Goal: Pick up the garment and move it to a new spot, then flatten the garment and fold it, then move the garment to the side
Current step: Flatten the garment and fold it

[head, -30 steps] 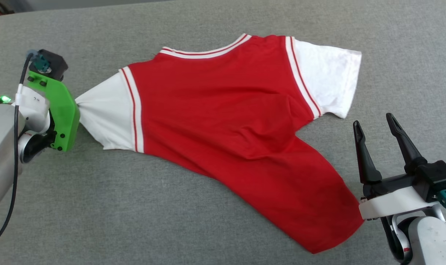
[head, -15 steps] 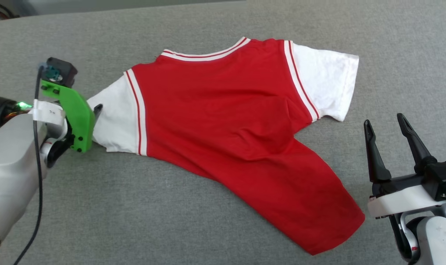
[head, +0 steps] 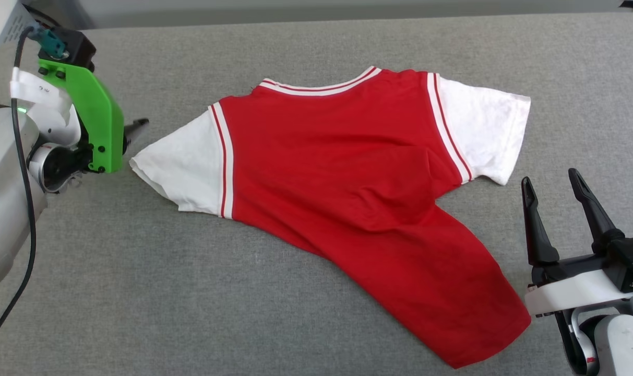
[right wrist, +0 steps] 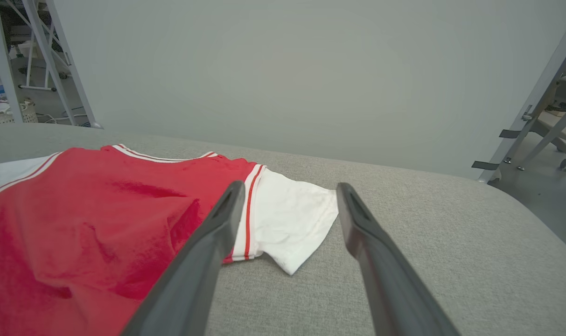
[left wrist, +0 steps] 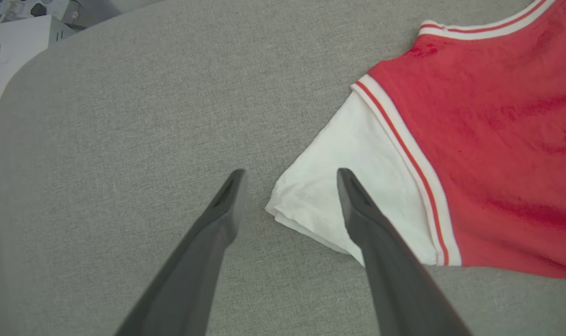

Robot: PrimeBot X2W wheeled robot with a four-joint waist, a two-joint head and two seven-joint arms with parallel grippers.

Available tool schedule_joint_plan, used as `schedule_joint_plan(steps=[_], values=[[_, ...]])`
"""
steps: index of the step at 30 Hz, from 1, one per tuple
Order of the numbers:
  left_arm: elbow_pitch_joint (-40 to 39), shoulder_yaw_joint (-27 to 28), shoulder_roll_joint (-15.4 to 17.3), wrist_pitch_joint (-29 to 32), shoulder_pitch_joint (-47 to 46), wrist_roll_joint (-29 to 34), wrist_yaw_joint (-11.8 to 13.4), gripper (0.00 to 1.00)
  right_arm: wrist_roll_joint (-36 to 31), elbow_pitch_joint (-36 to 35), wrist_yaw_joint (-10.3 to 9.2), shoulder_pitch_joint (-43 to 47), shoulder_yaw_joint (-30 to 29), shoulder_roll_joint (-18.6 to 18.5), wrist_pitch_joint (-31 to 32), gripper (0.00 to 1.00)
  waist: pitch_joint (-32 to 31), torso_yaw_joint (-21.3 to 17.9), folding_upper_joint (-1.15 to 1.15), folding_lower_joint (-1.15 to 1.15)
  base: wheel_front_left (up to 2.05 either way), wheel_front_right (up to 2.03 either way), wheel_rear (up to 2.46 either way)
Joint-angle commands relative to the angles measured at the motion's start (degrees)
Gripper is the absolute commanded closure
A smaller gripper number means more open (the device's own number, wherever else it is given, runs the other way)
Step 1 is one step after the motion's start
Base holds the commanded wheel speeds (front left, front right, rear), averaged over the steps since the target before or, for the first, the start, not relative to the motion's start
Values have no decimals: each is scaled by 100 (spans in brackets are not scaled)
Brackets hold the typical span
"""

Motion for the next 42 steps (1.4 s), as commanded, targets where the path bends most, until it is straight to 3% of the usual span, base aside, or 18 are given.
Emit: schedule_joint_plan(steps=[1, 8, 22, 23, 24, 32, 37, 42], values=[[-71, -52, 53, 218, -98, -84, -27, 0, -36, -34, -4, 3, -15, 9, -26, 0, 92, -51, 0, 0, 0, 0, 0], [79, -196, 180, 822, -39, -194, 41, 0, -32, -61, -4, -143, 46, 27, -26, 0, 378, -234, 0, 0, 0, 0, 0], [557, -484, -139, 916, 449, -132, 6, 0, -58, -65, -4, -376, 4, 26, -26, 0, 693, -300, 0, 0, 0, 0, 0], [559, -499, -169, 910, 474, -132, -2, 77, -61, -59, -4, -388, -1, 17, -26, 0, 681, -287, 0, 0, 0, 0, 0], [552, -527, -185, 890, 480, -86, -9, 100, -62, -53, -4, -401, -4, 6, -26, 0, 666, -273, 0, 0, 0, 0, 0], [407, -532, -141, -60, 301, 236, -37, 100, -44, -116, -4, -591, -210, -313, -26, 0, 466, -133, 0, 0, 0, 0, 0], [58, -378, -8, -1155, 171, 415, -40, 100, 101, -122, -4, -957, -387, -813, -19, 0, 352, 7, 0, 0, 0, 0, 0], [-266, -351, 52, -1790, 118, 661, -22, 100, 315, -368, -4, -1501, -382, -1330, 355, 0, 327, 199, 0, 0, 0, 0, 0]])
